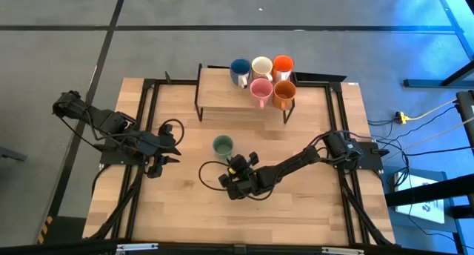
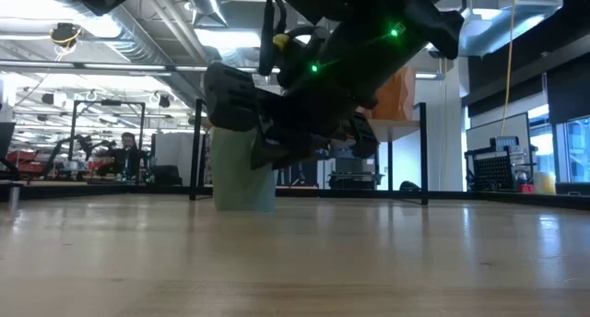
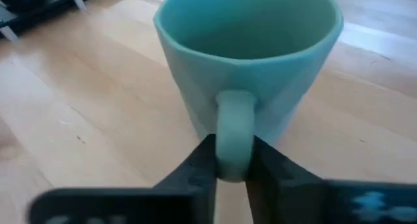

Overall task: Place coffee mugs
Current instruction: Put the green mug on the shelf

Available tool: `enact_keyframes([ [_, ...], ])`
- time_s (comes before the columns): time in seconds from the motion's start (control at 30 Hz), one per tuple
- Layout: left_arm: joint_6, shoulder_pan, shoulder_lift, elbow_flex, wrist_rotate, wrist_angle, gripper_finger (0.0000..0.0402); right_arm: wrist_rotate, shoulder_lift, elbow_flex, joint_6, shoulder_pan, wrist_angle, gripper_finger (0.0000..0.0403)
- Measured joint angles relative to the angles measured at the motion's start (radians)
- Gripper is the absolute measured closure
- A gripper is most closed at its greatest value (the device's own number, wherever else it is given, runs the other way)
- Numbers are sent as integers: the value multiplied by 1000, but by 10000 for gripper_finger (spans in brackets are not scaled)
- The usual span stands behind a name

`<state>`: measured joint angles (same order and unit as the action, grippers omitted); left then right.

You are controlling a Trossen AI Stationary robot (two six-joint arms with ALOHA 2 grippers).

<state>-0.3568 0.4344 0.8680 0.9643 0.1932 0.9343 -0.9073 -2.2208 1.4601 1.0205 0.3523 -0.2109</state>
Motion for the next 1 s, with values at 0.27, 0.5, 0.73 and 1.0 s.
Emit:
enact_keyframes([
  [0.27,1,0,0,0,-19,0,289,4,4,0,-31,0,5,377],
  [0.5,-2,0,-16,0,-70,0,289,-5,5,67,-83,1,-34,380],
  [0.73,-57,0,-84,0,-76,36,289,-79,5,221,-74,-2,-252,380],
  [1.0,-104,0,-152,0,-67,50,289,-151,7,429,61,-36,-578,380],
])
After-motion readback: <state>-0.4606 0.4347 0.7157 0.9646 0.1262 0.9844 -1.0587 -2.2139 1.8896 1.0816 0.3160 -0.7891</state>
